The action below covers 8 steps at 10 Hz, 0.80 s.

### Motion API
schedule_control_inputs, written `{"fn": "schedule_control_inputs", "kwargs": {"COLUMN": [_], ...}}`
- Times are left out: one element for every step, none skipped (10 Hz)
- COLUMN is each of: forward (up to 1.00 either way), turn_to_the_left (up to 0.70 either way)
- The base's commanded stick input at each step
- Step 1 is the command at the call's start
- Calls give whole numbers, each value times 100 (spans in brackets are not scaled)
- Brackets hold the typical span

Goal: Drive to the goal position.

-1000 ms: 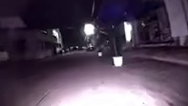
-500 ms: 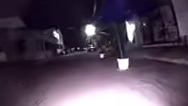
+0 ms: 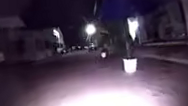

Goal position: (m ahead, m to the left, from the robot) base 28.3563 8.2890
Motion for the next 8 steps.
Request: {"fn": "schedule_control_inputs", "kwargs": {"forward": [85, 85, 85, 85, 85, 85, 85, 85], "turn_to_the_left": [0, 0, 0, 0, 0, 0, 0, 0]}}
